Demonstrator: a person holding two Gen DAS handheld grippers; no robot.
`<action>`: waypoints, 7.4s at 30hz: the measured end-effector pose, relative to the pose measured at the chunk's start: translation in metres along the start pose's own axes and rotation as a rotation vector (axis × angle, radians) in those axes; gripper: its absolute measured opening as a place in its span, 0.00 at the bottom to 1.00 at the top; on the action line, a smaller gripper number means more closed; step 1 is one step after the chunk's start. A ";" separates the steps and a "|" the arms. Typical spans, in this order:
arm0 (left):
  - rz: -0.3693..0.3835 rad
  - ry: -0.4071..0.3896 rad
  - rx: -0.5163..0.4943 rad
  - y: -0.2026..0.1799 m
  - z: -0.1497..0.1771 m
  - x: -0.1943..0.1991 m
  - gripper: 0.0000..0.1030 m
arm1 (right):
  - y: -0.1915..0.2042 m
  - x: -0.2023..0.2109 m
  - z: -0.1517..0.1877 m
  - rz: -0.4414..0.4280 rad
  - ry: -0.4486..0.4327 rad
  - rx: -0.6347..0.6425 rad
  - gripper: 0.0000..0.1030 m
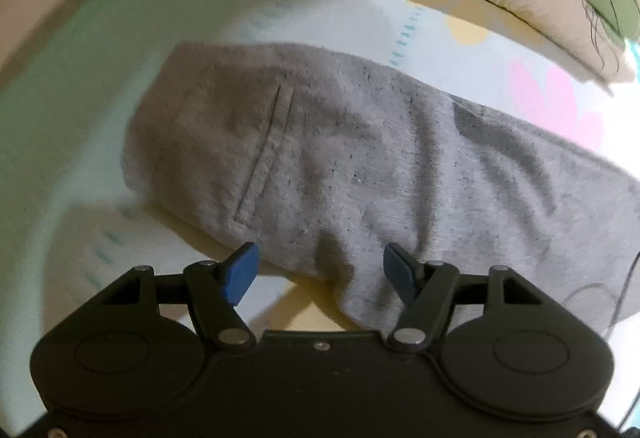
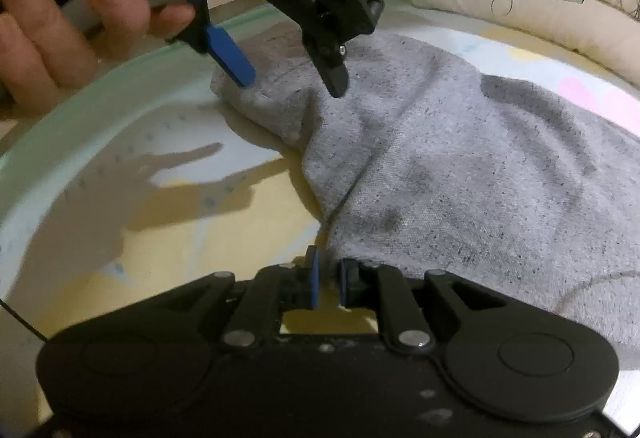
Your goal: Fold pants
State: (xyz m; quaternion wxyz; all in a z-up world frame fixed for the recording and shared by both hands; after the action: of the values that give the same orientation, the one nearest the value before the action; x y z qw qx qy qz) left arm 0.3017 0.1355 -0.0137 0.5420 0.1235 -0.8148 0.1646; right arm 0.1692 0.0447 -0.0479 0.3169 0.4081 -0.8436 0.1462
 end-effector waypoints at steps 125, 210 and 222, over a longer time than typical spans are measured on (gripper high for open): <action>-0.043 -0.006 0.243 0.145 -0.067 -0.045 0.52 | -0.088 0.225 0.079 -0.025 -0.132 -0.610 0.32; 0.033 -0.063 -0.354 -0.208 0.061 -0.056 0.68 | -0.394 0.227 0.235 0.687 -0.364 -1.201 0.37; 0.090 -0.012 -0.375 -0.271 0.045 -0.069 0.67 | -0.385 0.221 0.203 0.670 -0.353 -1.048 0.14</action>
State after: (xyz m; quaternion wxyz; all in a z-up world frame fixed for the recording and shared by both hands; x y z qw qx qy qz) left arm 0.3928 -0.1288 -0.0570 0.5429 -0.0152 -0.8390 0.0330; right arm 0.2832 -0.4295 -0.0614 0.2677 -0.0684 -0.9242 -0.2635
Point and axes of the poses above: each gripper's, at about its wrist camera, not at the fingertips, and x roughly against the way its jaws point, y to its left, z to its underside, the point moved 1 cm from there along -x, roughly the way its jaws point, and after that the axes turned 12 degrees about x, right-handed, at the moved point
